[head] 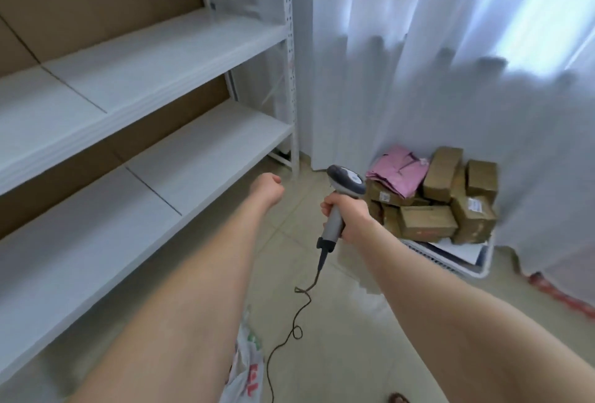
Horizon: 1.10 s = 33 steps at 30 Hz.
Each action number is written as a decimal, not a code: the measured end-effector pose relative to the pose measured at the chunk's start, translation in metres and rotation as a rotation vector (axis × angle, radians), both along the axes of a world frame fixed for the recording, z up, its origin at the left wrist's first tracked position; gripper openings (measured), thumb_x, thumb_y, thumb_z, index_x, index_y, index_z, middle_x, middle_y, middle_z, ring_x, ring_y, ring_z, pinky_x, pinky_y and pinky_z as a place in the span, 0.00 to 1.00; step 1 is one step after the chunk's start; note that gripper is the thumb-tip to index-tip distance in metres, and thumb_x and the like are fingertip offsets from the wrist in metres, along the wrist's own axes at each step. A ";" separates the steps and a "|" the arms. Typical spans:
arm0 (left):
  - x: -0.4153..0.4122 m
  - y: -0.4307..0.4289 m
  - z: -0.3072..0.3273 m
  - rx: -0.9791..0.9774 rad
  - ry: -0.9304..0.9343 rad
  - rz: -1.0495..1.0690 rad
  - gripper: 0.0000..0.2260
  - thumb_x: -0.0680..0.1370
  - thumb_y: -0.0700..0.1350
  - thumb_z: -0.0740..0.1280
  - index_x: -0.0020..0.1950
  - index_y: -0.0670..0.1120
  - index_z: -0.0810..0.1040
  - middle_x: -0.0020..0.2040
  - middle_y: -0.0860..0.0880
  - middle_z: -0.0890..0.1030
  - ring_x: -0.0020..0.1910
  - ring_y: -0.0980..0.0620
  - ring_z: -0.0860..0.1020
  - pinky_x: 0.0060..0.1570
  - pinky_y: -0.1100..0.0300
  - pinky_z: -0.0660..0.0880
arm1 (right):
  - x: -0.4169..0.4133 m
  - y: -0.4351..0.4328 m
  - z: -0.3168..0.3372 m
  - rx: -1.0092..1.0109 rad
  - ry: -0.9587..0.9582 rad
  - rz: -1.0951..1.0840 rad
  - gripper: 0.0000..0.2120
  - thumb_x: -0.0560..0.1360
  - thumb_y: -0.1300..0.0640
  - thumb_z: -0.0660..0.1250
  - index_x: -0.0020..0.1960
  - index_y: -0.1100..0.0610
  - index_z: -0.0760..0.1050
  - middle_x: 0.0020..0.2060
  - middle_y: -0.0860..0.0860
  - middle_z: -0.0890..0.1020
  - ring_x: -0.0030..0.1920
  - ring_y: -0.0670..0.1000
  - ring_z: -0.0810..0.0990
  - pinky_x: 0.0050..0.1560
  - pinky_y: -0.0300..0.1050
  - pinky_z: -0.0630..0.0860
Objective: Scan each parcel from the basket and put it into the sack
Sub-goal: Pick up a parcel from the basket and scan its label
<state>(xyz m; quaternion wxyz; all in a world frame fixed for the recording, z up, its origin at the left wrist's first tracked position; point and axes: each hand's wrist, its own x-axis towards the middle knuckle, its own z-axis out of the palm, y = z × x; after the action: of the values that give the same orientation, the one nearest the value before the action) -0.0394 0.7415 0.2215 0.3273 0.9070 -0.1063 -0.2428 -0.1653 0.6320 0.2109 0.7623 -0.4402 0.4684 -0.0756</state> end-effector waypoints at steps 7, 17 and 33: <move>-0.042 -0.148 0.015 -0.009 -0.013 -0.114 0.18 0.78 0.36 0.60 0.68 0.44 0.73 0.67 0.44 0.73 0.65 0.44 0.72 0.66 0.51 0.69 | -0.046 -0.132 -0.005 0.030 -0.028 -0.077 0.07 0.64 0.66 0.69 0.40 0.61 0.73 0.34 0.54 0.78 0.33 0.53 0.77 0.39 0.48 0.78; -0.082 -0.342 -0.004 -0.021 0.027 -0.205 0.18 0.77 0.36 0.63 0.67 0.41 0.74 0.65 0.42 0.75 0.64 0.43 0.73 0.64 0.52 0.71 | -0.090 -0.307 -0.010 0.141 0.000 -0.307 0.19 0.71 0.65 0.71 0.60 0.61 0.71 0.44 0.57 0.81 0.44 0.54 0.81 0.60 0.55 0.77; -0.020 -0.601 -0.138 0.132 0.230 -0.464 0.29 0.74 0.43 0.70 0.73 0.41 0.64 0.70 0.43 0.70 0.65 0.42 0.72 0.64 0.50 0.71 | -0.041 -0.556 -0.139 0.150 0.240 -0.548 0.07 0.73 0.64 0.68 0.50 0.64 0.76 0.35 0.56 0.78 0.34 0.52 0.77 0.41 0.47 0.79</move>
<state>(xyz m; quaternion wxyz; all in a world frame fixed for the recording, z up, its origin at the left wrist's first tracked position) -0.0595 0.1409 0.0833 0.2130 0.8441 -0.2574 -0.4193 -0.2061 0.0757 0.0715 0.6833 -0.2455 0.6605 -0.1912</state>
